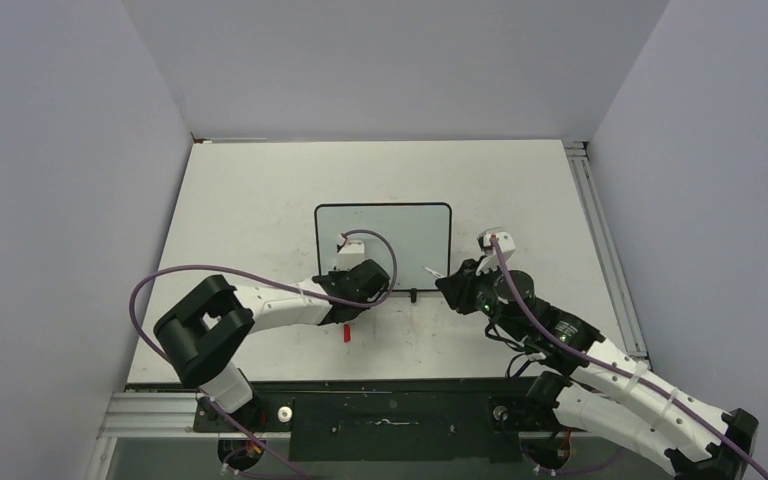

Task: Write a sentence on the whiteboard
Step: Move the whiteboard stand to the center of the board, then write a sentence on the whiteboard.

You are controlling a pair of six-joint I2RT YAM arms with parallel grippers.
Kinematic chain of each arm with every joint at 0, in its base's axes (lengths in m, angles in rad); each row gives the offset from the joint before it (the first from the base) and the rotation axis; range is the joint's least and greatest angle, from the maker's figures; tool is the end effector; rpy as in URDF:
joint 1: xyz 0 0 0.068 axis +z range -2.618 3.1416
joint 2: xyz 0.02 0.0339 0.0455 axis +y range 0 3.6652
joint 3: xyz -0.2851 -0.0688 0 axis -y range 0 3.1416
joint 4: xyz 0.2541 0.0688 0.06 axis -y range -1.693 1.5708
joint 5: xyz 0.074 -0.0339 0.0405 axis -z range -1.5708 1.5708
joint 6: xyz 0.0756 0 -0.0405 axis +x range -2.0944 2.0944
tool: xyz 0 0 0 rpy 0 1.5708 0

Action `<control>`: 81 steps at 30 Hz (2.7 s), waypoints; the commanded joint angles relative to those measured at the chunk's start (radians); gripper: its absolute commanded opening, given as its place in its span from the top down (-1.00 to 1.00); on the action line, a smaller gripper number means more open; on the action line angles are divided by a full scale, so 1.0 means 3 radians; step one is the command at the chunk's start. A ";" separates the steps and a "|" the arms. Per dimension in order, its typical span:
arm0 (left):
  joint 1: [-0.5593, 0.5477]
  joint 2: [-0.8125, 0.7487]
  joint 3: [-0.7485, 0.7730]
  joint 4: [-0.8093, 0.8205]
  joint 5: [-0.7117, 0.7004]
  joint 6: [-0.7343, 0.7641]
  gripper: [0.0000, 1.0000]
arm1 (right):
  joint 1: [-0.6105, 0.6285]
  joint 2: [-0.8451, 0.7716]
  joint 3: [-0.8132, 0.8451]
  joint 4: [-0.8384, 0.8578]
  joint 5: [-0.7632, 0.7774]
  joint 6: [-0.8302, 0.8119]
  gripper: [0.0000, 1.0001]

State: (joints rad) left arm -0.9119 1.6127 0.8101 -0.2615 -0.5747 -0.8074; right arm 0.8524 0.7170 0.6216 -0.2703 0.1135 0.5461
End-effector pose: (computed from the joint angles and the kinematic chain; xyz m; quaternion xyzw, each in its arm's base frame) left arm 0.2274 -0.2266 0.1371 -0.0225 0.9308 -0.0030 0.3648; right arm 0.1401 0.1472 0.2830 -0.0937 0.8178 0.3284 0.4631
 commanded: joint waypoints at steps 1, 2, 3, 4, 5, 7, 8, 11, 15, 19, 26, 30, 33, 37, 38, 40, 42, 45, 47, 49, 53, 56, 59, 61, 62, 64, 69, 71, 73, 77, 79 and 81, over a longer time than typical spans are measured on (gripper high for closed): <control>-0.0140 0.0055 0.0175 0.0081 0.0143 -0.0128 0.98 | 0.0031 -0.0129 -0.0024 0.0004 0.0104 0.0063 0.89; -0.0149 0.0070 0.0183 0.0073 0.0155 -0.0129 0.94 | 0.0031 -0.0161 -0.0024 -0.0004 0.0111 0.0070 0.89; -0.0157 0.0088 0.0193 0.0067 0.0164 -0.0133 0.89 | 0.0031 -0.0182 -0.0030 -0.0019 0.0118 0.0074 0.89; -0.0177 0.0092 0.0185 0.0064 0.0167 -0.0139 0.84 | 0.0031 -0.0204 -0.0030 -0.0035 0.0126 0.0078 0.89; -0.0185 0.0091 0.0180 0.0061 0.0174 -0.0147 0.77 | 0.0030 -0.0225 -0.0036 -0.0045 0.0132 0.0081 0.89; -0.0213 0.0074 0.0164 0.0065 0.0177 -0.0164 0.65 | 0.0028 -0.0258 -0.0037 -0.0071 0.0147 0.0089 0.89; -0.0229 0.0067 0.0159 0.0068 0.0180 -0.0167 0.61 | 0.0030 -0.0267 -0.0037 -0.0082 0.0152 0.0092 0.89; -0.0260 0.0039 0.0158 0.0042 0.0164 -0.0172 0.48 | 0.0032 -0.0287 -0.0041 -0.0101 0.0171 0.0096 0.89; -0.0293 -0.0002 0.0163 0.0009 0.0166 -0.0167 0.34 | 0.0032 -0.0268 -0.0023 -0.0110 0.0179 0.0093 0.89; -0.0332 -0.0089 0.0131 -0.0032 0.0147 -0.0172 0.16 | 0.0031 -0.0263 -0.0011 -0.0109 0.0183 0.0097 0.89; -0.0376 -0.0456 0.0107 -0.0168 0.0200 -0.0038 -0.09 | 0.0033 -0.0265 0.0018 -0.0111 0.0181 0.0104 0.89; -0.0376 -0.0698 0.0147 -0.0443 0.0307 0.0041 -0.14 | 0.0035 -0.0251 0.0067 -0.0106 0.0204 0.0096 0.89; -0.0356 -0.0925 0.0135 -0.0590 0.0488 0.0144 -0.19 | 0.0037 -0.0180 0.0155 -0.0099 0.0215 0.0069 0.89; -0.0188 -0.1325 0.0158 -0.0710 0.0862 0.0458 -0.24 | 0.0035 -0.0040 0.0254 -0.0028 0.0185 0.0017 0.89; -0.0087 -0.1392 0.0189 -0.0758 0.1018 0.0558 -0.24 | 0.0043 -0.0006 0.0274 0.0015 0.0164 0.0011 0.89; 0.0209 -0.1507 0.0278 -0.0868 0.1431 0.0792 -0.25 | 0.0041 0.0076 0.0306 0.0102 0.0114 0.0005 0.89; 0.0547 -0.1620 0.0346 -0.0912 0.1815 0.1109 -0.25 | 0.0052 0.0176 0.0353 0.0209 0.0070 0.0011 0.89; 0.1146 -0.1707 0.0465 -0.0938 0.2347 0.1465 -0.27 | 0.0116 0.0364 0.0428 0.0392 0.0038 0.0024 0.89; 0.1470 -0.1694 0.0509 -0.0897 0.2661 0.1604 -0.27 | 0.0179 0.0481 0.0454 0.0566 0.0047 0.0028 0.89; 0.1762 -0.1633 0.0512 -0.0751 0.2979 0.1679 -0.27 | 0.0252 0.0624 0.0493 0.0727 0.0072 0.0035 0.89; 0.2260 -0.1511 0.0357 -0.0242 0.3733 0.1697 -0.27 | 0.0371 0.0962 0.0593 0.1047 0.0122 0.0048 0.89; 0.2560 -0.1418 0.0271 0.0118 0.4158 0.1649 -0.24 | 0.0377 0.1241 0.0648 0.1334 -0.0003 0.0064 0.89; 0.2750 -0.1239 0.0285 0.0270 0.4561 0.1678 -0.21 | 0.0377 0.1524 0.0763 0.1538 -0.0122 0.0053 0.89; 0.2757 -0.1079 0.0361 0.0191 0.4551 0.1765 -0.15 | 0.0379 0.1688 0.0833 0.1648 -0.0170 0.0040 0.89; 0.2765 -0.1013 0.0376 0.0181 0.4592 0.1772 -0.12 | 0.0378 0.1759 0.0859 0.1717 -0.0203 0.0031 0.89; 0.2783 -0.0952 0.0372 0.0226 0.4645 0.1733 -0.10 | 0.0375 0.1883 0.0902 0.1844 -0.0240 0.0021 0.89; 0.2784 -0.0811 0.0329 0.0334 0.4584 0.1615 0.02 | 0.0370 0.2184 0.1017 0.2043 -0.0236 -0.0008 0.89; 0.2784 -0.0755 0.0347 0.0305 0.4538 0.1612 0.06 | 0.0362 0.2279 0.1056 0.2104 -0.0222 -0.0012 0.89; 0.2784 -0.0733 0.0349 0.0309 0.4468 0.1608 0.08 | 0.0345 0.2366 0.1088 0.2169 -0.0208 -0.0002 0.89; 0.2784 -0.0640 0.0363 0.0335 0.4474 0.1554 0.13 | 0.0334 0.2521 0.1150 0.2288 -0.0187 0.0018 0.89; 0.2787 -0.0604 0.0354 0.0382 0.4505 0.1516 0.14 | 0.0326 0.2590 0.1194 0.2304 -0.0179 0.0019 0.89; 0.2784 -0.0579 0.0357 0.0402 0.4516 0.1496 0.14 | 0.0320 0.2641 0.1226 0.2317 -0.0168 0.0019 0.89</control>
State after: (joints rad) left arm -0.0830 1.4227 0.8886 -0.2131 0.7586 -0.3405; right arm 0.9573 1.4887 0.9298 0.3313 0.0521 0.5587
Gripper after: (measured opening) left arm 0.434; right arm 0.152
